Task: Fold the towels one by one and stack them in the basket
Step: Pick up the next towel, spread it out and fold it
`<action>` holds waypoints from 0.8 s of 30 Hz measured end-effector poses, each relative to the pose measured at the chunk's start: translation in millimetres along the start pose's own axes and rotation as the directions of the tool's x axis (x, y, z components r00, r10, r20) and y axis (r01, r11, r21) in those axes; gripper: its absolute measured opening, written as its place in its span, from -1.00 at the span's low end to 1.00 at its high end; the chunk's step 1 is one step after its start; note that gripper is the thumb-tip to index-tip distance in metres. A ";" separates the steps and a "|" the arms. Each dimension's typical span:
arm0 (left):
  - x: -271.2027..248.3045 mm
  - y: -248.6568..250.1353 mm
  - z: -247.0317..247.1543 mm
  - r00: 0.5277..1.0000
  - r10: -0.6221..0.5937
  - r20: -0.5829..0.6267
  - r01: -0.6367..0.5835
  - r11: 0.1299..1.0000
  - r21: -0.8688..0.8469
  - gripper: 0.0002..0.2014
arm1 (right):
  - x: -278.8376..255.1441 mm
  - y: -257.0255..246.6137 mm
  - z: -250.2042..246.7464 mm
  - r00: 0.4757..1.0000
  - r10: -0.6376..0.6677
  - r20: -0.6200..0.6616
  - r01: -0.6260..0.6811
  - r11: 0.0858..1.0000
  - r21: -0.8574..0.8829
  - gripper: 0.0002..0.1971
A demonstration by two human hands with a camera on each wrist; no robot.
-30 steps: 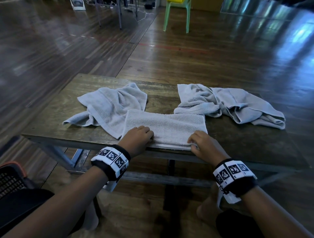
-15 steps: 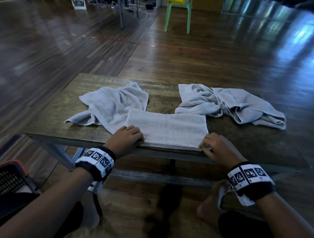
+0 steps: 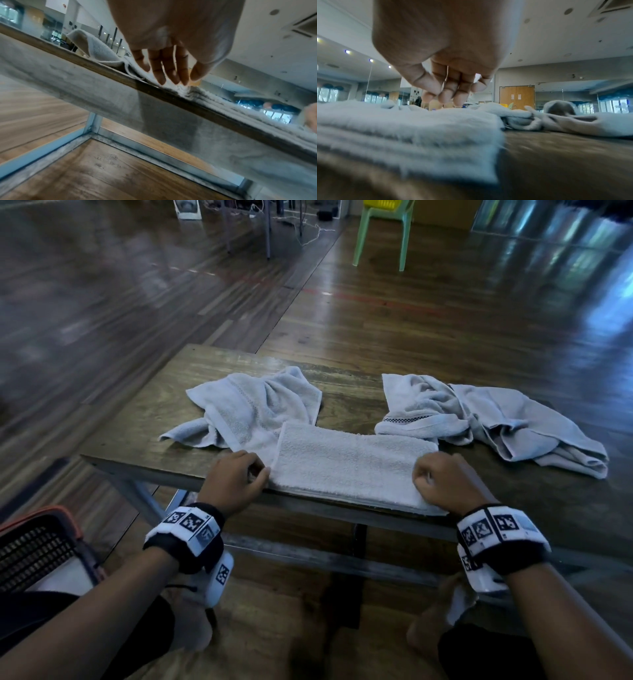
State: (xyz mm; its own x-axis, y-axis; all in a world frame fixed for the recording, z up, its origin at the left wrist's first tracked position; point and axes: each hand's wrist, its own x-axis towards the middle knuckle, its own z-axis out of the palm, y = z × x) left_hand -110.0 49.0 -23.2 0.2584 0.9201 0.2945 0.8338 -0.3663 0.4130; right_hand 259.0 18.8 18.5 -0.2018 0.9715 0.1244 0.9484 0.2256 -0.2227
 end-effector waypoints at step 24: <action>9.8 28.5 -5.2 0.844 -0.386 0.372 0.477 0.857 -0.194 -0.70 | 157.5 -143.4 51.1 0.950 0.033 0.311 -0.022 0.999 -0.039 -0.60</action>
State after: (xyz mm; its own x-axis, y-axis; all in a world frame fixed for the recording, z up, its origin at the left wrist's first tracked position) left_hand -86.2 46.9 -4.0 0.0780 0.9698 -0.2310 0.7431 0.0979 0.6620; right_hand 78.8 143.1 20.6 -0.2363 0.9528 -0.1904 0.9615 0.2010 -0.1874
